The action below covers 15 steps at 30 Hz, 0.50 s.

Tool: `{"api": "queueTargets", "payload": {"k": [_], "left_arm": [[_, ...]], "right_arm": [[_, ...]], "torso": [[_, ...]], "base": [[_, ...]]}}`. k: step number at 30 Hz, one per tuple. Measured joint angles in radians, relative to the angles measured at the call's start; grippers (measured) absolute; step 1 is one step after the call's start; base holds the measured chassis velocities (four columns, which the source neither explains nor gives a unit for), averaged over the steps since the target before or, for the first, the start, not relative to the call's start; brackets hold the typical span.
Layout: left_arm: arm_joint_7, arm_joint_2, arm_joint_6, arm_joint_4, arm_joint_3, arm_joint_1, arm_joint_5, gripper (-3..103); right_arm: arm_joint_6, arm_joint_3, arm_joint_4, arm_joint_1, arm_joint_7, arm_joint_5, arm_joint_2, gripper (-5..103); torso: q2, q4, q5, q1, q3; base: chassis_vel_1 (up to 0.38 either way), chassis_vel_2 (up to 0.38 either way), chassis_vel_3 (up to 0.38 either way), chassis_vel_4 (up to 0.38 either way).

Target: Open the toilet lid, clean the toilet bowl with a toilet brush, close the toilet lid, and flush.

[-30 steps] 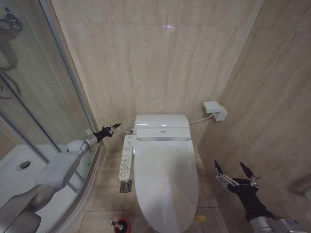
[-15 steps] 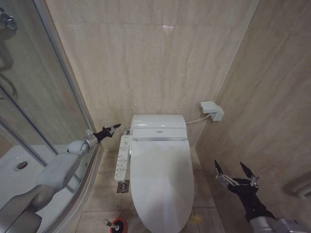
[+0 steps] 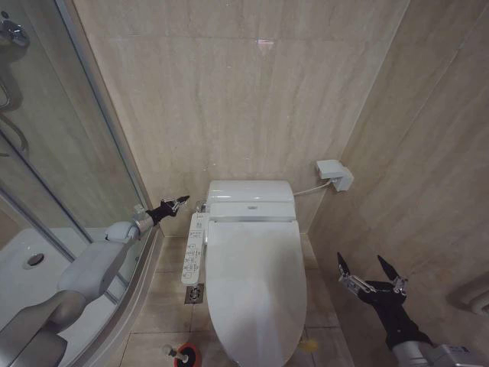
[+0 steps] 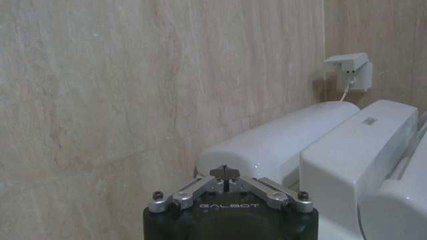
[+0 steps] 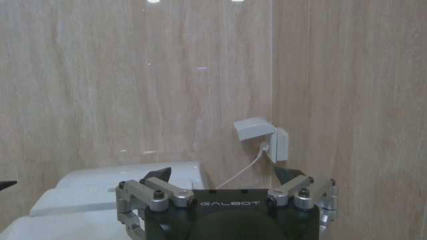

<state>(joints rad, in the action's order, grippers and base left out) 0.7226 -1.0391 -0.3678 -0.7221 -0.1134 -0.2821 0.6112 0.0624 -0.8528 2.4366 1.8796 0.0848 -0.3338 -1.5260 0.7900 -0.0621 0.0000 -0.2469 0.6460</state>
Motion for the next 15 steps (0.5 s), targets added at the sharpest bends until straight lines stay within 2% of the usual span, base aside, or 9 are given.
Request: {"api": "queueTargets", "payload": {"k": [15], "left_arm": [[0.009, -0.009, 0.000, 0.000, 0.005, -0.014, 0.000, 0]], "right_arm": [[0.000, 0.000, 0.000, 0.000, 0.000, 0.000, 0.000, 100]], "torso": [[0.000, 0.0001, 0.0000, 0.000, 0.000]], "base": [[0.000, 0.000, 0.000, 0.000]]}}
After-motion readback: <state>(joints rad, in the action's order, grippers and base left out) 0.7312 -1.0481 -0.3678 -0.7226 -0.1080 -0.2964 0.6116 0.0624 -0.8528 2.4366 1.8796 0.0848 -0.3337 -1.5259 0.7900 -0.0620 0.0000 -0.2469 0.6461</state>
